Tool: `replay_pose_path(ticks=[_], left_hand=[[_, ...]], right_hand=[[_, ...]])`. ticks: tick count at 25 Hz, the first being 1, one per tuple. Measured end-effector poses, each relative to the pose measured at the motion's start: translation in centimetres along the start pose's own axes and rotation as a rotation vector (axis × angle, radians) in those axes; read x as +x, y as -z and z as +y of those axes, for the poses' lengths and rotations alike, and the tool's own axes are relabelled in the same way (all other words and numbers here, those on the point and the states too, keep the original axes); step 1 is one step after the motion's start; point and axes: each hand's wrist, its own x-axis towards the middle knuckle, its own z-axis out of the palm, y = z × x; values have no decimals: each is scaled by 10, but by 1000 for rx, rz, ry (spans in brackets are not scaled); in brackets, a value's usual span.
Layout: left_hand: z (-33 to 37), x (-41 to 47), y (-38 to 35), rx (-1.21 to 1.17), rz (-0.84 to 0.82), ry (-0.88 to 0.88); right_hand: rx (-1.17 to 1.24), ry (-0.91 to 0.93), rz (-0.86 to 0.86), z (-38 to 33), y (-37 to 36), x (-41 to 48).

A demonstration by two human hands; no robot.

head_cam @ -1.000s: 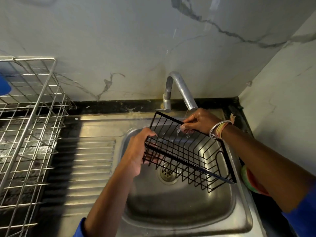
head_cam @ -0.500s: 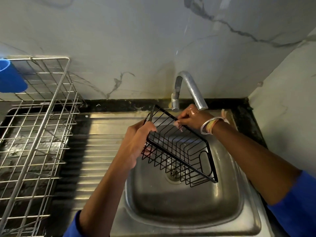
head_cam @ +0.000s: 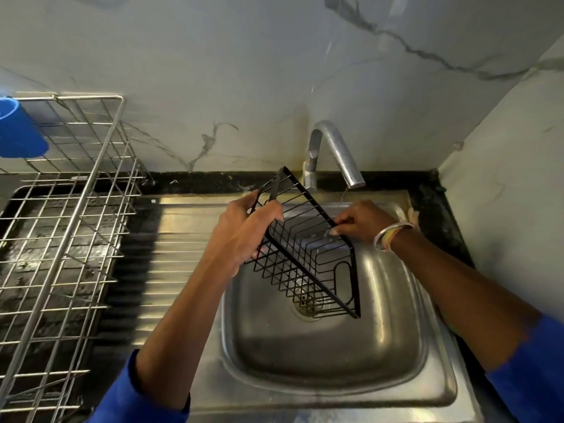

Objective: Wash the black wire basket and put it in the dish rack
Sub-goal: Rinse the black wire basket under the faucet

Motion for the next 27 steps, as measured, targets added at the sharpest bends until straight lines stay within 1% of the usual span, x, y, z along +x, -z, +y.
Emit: replay_pose_path(ticks=[2,4,5,7,8,11,13,14,16,18,19,20,22,23,24,27], left_hand=[[0,-4,2,46,12,-30],[0,-8,8,75,47,-32],[1,-10,13,74,74,-39],[1,-13,25,51,139,-62],[2,-16,30,53,163,-79],[5,-24,27,121,202,-150],[4,-30,19,177,219,-195],[2,-33,16,215,226,-229],[-4,-38,12,278,267,-308],[-12,-42,9,241,336,-366],[-16,-43,7,201,371,-393],[-21,-44,4,178,402,-416],[-27,-46,-1,160,451,-442],[-29,-47,-2,146,469,-447],[-31,-48,-3,135,484,-456],[-37,-50,-2,162,547,-495]], right_hand=[[74,53,80,-26,4,10],[197,38,126,-32,-1,17],[223,31,122,-28,-5,16],[189,9,93,-10,-18,10],[225,-49,81,-2,-26,5],[481,-300,67,5,-43,3],[560,-366,59,0,-46,12],[629,-389,81,-3,-44,16],[914,-464,160,-7,-40,22],[1223,-521,210,-13,-39,23],[1310,-528,227,-19,-40,23],[1332,-528,247,-24,-42,24],[1272,-499,276,-33,-51,23],[1241,-481,261,-35,-55,21],[1213,-466,216,-35,-59,18],[1099,-418,6,-36,-66,6]])
